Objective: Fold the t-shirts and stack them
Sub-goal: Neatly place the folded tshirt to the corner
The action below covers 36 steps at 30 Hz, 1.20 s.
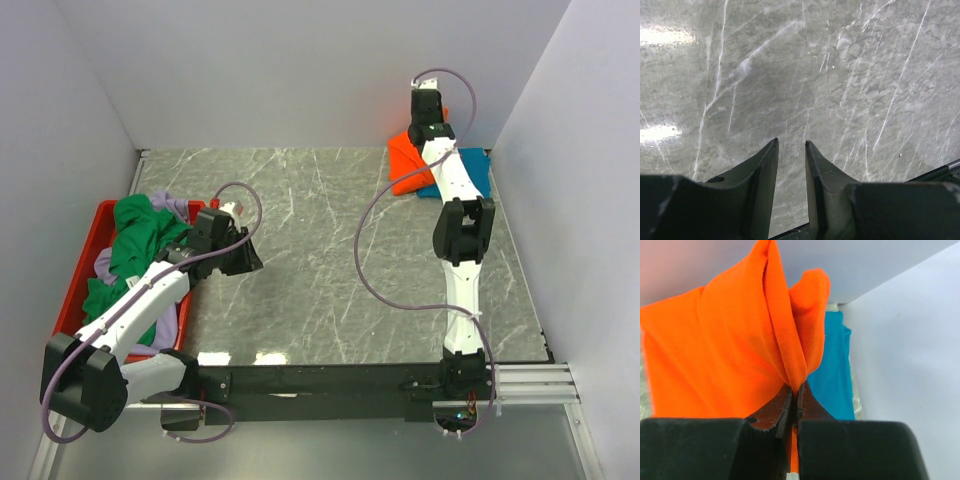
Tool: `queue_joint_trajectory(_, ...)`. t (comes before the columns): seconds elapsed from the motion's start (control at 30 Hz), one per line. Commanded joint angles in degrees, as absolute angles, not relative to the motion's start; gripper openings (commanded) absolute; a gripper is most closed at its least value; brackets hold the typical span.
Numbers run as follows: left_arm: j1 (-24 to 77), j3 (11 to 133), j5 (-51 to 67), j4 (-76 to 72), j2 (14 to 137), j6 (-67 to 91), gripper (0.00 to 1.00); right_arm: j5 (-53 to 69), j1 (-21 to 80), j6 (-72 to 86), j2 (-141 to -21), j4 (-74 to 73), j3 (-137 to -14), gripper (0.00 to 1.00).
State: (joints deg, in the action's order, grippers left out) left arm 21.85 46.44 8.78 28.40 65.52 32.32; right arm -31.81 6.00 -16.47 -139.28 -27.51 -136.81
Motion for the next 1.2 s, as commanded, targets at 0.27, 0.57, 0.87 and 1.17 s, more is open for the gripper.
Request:
queue_joint_trajectory(0.27, 22.50, 46.85, 10.02, 26.89, 64.78, 31.29, 0.34, -33.13, 5.98, -18.46, -128.32, -22.94, -134.48, 0.00)
queue_joint_trajectory(0.57, 22.68, 46.93, 10.11, 26.98, 64.34, 31.29, 0.34, -32.52, 5.98, -17.84, -124.54, -23.12, -131.57, 0.00)
queue_joint_trajectory(0.87, 22.76, 46.93, 10.11, 26.98, 64.42, 31.29, 0.34, -33.66, 5.80, -18.36, -123.05, -21.89, -129.47, 0.00)
queue_joint_trajectory(1.17, 22.94, 46.85, 9.93, 27.07, 64.95, 31.29, 0.34, -33.49, 3.34, -18.28, -125.77, -19.08, -126.48, 0.00)
